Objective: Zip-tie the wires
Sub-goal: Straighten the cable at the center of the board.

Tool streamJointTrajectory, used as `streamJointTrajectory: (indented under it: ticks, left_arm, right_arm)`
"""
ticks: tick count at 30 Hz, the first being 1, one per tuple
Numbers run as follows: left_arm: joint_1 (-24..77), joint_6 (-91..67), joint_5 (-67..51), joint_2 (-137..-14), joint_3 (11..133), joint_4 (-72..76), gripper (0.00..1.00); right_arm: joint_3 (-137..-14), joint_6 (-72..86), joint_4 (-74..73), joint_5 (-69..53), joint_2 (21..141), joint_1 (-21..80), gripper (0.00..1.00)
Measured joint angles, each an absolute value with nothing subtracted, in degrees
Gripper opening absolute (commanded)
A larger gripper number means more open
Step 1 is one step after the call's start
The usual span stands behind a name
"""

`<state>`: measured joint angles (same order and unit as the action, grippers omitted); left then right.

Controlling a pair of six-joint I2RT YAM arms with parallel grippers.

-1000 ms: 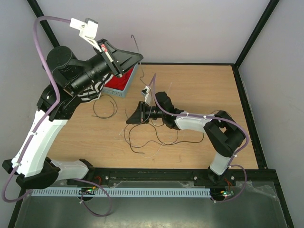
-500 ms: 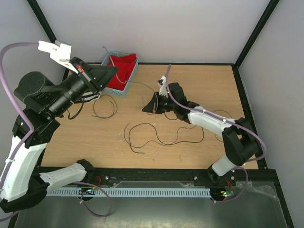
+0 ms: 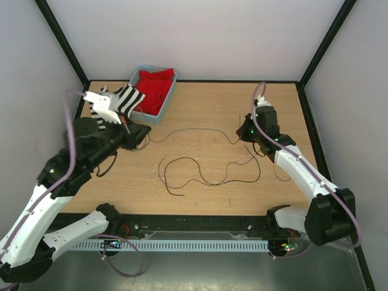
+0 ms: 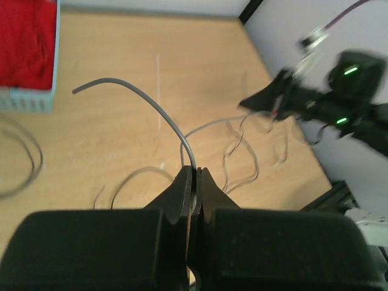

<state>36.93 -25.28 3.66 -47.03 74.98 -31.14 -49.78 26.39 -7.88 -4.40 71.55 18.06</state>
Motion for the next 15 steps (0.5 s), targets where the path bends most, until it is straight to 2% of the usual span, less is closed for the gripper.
streamJointTrajectory:
  ticks: [7,15]
  left_arm:
    - [36.9,-32.7,6.9,-44.6,56.5,-33.1,0.0]
    - [36.9,-37.1,10.2,-42.0,49.6,-33.6,0.0]
  right_arm:
    - [-49.5,20.3,-13.2,5.0,65.2,11.6,0.0]
    - [-49.5,14.6,-16.8,14.7,62.9,3.6,0.0]
